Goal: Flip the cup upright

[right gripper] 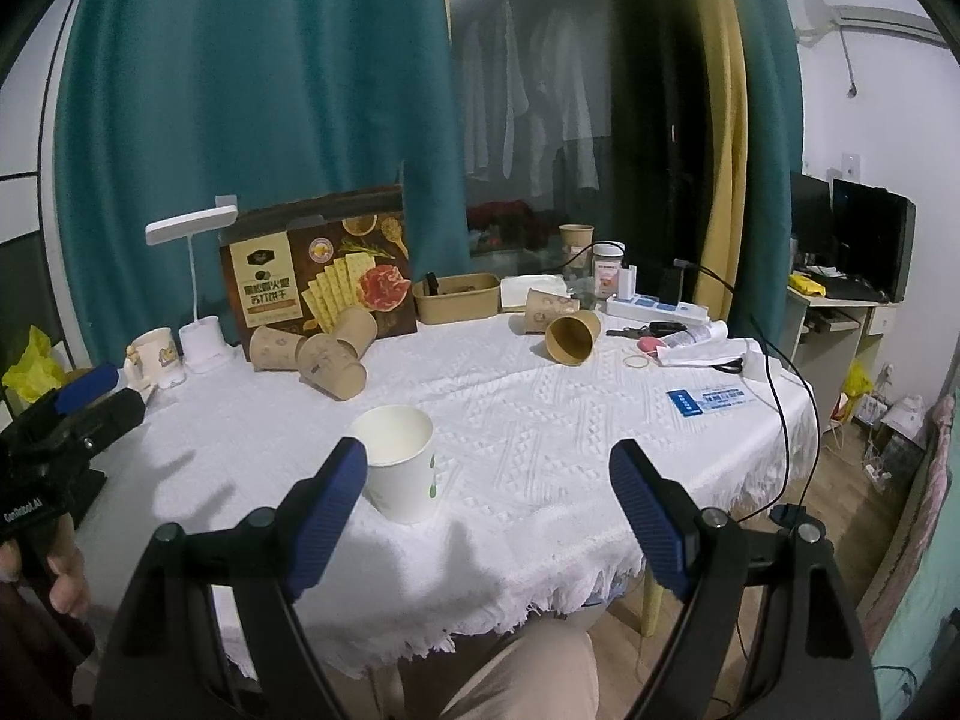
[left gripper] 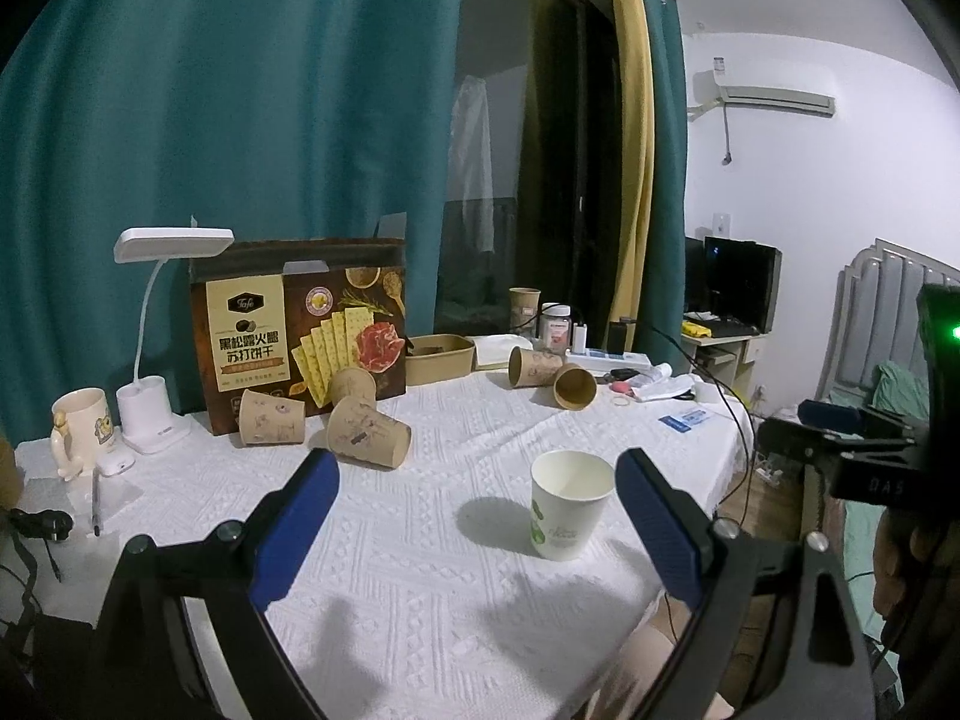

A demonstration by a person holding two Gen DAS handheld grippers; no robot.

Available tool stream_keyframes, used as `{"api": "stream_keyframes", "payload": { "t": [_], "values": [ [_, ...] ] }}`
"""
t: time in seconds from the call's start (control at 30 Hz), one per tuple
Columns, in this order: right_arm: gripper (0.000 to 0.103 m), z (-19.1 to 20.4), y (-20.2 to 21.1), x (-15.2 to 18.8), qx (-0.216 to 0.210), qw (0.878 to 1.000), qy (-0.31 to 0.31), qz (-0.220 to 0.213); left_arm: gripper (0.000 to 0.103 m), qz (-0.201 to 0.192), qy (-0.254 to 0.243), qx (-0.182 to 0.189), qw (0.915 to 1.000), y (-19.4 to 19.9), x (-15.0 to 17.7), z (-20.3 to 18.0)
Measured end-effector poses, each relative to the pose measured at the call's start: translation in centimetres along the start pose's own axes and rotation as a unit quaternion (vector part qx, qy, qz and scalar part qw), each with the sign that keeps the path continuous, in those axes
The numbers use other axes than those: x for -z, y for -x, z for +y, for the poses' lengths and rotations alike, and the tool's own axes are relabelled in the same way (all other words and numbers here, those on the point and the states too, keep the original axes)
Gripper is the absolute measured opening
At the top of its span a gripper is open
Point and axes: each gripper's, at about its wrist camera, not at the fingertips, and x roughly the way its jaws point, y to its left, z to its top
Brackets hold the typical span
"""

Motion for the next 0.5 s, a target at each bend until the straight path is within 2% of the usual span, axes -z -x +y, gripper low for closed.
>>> {"api": "stream_keyframes", "payload": {
  "t": [0.5],
  "values": [
    [0.081, -0.39, 0.25, -0.19, 0.008, 1.0, 0.001, -0.004, 0.094, -0.004, 0.006, -0.004, 1.0, -0.26, 0.06, 0.23]
  ]
}}
